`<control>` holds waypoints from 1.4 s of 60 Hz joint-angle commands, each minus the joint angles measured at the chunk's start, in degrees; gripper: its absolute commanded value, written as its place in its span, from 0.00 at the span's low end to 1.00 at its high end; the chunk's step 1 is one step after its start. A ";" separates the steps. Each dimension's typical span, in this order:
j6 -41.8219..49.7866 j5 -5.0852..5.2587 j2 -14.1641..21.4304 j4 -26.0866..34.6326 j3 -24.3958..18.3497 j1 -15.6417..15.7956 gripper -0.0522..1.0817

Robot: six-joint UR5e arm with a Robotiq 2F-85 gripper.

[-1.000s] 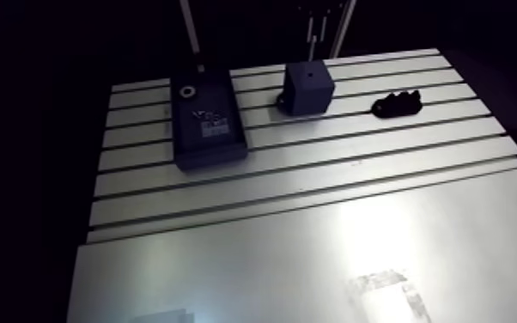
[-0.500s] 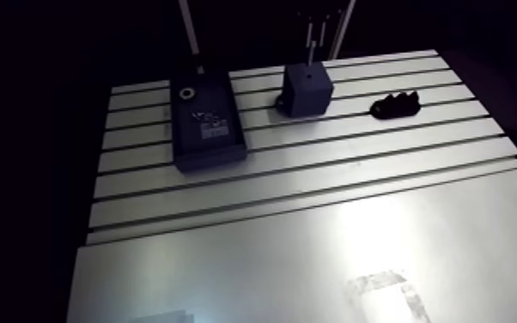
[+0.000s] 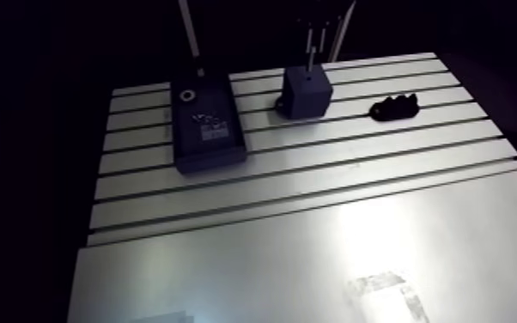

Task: Pick up the M10 bolt and insert it into the hole until fully seated.

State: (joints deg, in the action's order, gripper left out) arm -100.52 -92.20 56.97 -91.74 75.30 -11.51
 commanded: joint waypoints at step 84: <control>-0.16 0.05 0.19 -0.59 1.65 -0.44 1.00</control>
State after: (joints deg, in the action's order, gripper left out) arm -100.67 -92.17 57.16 -92.30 76.93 -11.94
